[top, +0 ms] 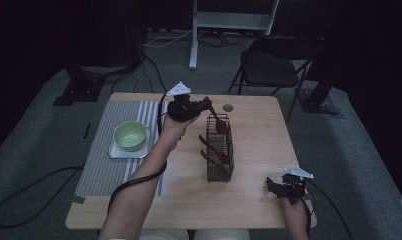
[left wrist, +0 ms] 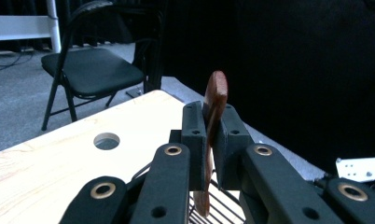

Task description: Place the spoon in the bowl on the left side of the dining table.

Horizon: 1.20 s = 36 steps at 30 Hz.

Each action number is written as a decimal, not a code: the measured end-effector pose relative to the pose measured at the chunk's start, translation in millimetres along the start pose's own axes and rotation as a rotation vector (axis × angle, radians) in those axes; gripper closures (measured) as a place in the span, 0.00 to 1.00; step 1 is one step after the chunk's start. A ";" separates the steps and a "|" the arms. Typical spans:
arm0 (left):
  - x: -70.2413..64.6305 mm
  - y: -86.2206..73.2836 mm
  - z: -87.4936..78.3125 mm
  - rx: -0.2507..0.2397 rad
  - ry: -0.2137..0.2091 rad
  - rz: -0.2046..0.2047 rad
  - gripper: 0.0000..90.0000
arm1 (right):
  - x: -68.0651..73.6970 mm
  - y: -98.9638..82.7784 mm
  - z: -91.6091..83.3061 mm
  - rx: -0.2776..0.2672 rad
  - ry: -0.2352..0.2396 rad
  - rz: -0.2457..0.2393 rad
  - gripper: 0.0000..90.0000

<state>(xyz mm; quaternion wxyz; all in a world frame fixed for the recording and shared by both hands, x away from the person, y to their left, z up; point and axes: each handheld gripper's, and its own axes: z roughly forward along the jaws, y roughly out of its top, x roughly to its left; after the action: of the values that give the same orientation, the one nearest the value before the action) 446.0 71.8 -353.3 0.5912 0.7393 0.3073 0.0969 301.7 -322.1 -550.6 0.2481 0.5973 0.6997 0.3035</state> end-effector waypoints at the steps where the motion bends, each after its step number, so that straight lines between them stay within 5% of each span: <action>1: -0.1 0.5 -1.8 -0.007 0.003 -0.004 0.93 | 0.0 0.0 0.0 0.000 0.000 0.000 0.13; 19: 4.8 15.3 -52.2 -0.108 0.071 -0.006 0.93 | 0.0 0.0 0.0 -0.001 -0.001 0.000 0.13; 36: 23.8 -1.0 -91.4 -0.149 0.162 -0.055 0.93 | 0.0 0.0 0.0 0.000 0.000 0.000 0.13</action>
<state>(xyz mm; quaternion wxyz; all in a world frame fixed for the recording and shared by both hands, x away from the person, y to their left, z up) 418.2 159.9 -333.7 0.6202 0.6743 0.3662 0.1629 301.7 -322.1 -550.6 0.2483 0.5972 0.6997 0.3036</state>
